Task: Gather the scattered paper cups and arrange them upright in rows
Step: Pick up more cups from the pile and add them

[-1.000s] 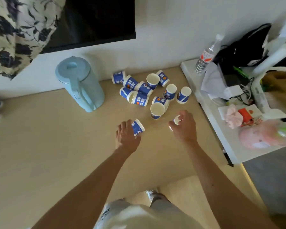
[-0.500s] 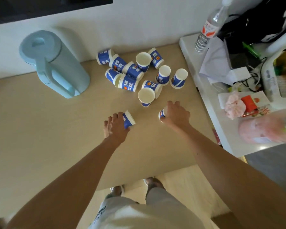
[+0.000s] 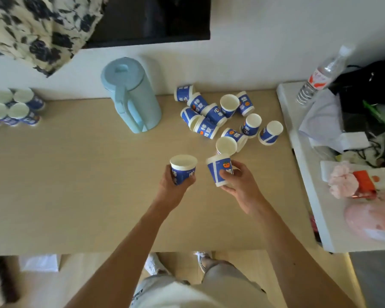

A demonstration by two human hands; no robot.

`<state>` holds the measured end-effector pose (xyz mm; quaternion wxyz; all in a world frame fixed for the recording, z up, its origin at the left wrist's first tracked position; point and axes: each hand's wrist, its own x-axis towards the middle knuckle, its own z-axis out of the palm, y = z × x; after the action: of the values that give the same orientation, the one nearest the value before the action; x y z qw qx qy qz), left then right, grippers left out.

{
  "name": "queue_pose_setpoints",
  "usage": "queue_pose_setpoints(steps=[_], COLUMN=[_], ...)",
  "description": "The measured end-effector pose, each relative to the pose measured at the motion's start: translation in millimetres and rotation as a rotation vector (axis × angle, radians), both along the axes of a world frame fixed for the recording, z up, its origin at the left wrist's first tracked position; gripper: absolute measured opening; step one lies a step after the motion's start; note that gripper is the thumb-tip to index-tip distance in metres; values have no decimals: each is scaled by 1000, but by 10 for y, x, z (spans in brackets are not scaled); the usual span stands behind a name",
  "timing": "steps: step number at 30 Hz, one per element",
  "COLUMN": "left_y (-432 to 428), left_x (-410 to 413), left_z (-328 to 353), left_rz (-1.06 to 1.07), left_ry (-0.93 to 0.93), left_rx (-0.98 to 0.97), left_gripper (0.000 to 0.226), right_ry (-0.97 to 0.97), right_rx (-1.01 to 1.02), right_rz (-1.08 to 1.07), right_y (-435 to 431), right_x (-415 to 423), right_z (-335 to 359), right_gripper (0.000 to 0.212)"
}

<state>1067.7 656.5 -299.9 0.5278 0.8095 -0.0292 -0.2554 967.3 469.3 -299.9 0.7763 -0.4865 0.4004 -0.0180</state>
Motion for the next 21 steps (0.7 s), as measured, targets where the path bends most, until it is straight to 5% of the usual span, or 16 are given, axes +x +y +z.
queue_pose_setpoints(steps=[8,13,21], left_y=[902,1814,3425], left_x=[102,85,-151], left_z=[753,1101,1415], left_rz=[111,153,304], left_ry=[-101,-196,-365], left_rx=[-229,-131,-28], left_gripper=[60,55,54], right_ry=[-247,-341,-415], right_rx=[-227,-306,-333], right_rz=[393,593,713], right_y=[974,1696,3176], right_x=[528,671,745], right_z=[679,1028,1208], right_gripper=[69,59,76])
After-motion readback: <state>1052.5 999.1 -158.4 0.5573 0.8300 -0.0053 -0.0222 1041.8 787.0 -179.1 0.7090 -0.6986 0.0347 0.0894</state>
